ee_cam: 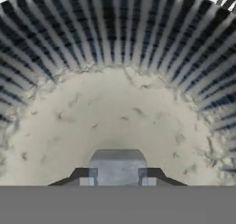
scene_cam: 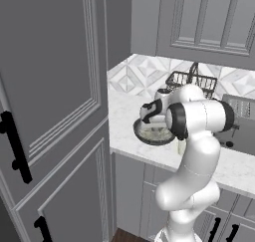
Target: Grab a lemon wedge from the fridge and one ice cube from the ice bowl, and put them in the glass of lemonade.
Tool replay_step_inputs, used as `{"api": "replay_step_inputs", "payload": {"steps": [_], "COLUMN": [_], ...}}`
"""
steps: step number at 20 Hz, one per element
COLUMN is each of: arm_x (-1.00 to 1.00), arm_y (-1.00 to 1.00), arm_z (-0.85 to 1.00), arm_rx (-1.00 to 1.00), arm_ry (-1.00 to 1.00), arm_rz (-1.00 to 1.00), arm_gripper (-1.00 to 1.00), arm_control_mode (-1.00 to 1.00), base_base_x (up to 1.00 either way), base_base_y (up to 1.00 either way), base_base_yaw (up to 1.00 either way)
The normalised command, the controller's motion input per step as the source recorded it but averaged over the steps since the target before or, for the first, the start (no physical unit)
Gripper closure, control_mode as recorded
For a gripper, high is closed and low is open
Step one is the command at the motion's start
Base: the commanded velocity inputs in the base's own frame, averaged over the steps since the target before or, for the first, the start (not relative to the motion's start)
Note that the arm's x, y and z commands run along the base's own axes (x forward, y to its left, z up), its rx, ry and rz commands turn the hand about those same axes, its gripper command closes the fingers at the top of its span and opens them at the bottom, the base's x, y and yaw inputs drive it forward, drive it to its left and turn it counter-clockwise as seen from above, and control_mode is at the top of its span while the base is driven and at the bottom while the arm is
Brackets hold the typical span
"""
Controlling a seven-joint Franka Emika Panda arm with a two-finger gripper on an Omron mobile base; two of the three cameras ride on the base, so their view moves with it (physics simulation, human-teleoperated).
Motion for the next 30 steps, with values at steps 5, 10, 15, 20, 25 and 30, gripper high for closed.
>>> {"api": "replay_step_inputs", "payload": {"steps": [5, 10, 15, 20, 25, 30], "arm_x": [-0.42, -0.48, -0.59, -0.61, -0.54, -0.19], "arm_y": [0.0, -0.02, -0.08, -0.13, -0.28, -0.45], "arm_z": [0.5, 0.54, 0.43, 0.37, 0.24, 0.0], "arm_rx": [0.0, 0.0, 0.05, 0.17, 0.22, 0.19], "arm_ry": [-0.04, -0.04, -0.06, -0.01, 0.0, -0.02], "arm_rz": [0.0, 0.0, -0.03, -0.11, -0.15, -0.13], "arm_gripper": [1.0, 1.0, 1.0, 1.0, 1.0, 1.0], "arm_control_mode": [-1.0, -1.0, -1.0, -1.0, -1.0, -1.0], "base_base_x": [0.0, 0.0, 0.0, 0.0, 0.0, 0.0], "base_base_y": [0.0, 0.0, 0.0, 0.0, 0.0, 0.0], "base_base_yaw": [0.0, 0.0, 0.0, 0.0, 0.0, 0.0]}}
